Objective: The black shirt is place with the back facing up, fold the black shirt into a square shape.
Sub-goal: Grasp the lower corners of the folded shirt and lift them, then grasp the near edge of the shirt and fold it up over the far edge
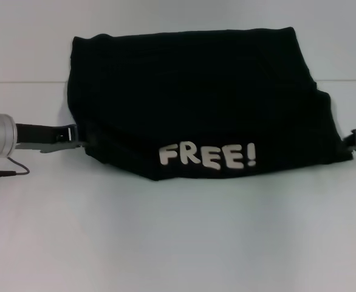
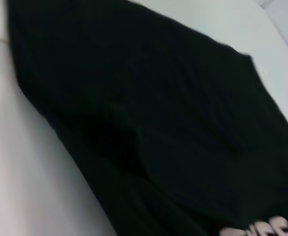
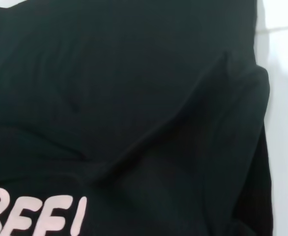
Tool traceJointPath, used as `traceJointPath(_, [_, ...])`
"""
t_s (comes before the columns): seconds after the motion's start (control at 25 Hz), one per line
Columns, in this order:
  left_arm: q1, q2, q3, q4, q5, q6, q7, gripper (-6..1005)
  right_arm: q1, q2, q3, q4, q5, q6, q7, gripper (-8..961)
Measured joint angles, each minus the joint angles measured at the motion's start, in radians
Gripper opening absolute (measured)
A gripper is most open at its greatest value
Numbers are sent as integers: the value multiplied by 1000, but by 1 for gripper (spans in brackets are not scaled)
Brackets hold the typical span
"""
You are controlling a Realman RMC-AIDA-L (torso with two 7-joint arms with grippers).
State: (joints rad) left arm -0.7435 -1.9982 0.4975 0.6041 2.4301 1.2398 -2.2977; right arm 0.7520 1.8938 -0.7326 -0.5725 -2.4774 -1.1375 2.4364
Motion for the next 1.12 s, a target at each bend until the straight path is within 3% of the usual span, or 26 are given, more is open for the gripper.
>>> traceJointPath(0.2, [-15, 27, 2, 24, 59, 179, -42, 12, -50, -14, -2, -83, -12, -131, 77, 57])
traceJointPath(0.48, [-4, 30, 3, 87, 162, 432, -52, 12, -145, 37, 8, -299, -100, -374, 159, 56])
traceJointPath(0.72, [16, 25, 4, 91, 250, 565, -12, 12, -242, 74, 25, -429, -113, -547, 159, 56])
traceJointPath(1.0, [53, 4, 66, 113, 269, 700, 27, 11, -319, 83, 68, -478, -114, -694, 124, 56])
traceJointPath(1.12, [61, 6, 61, 123, 288, 698, 24, 15, -330, 80, 89, -478, -114, -698, 114, 56])
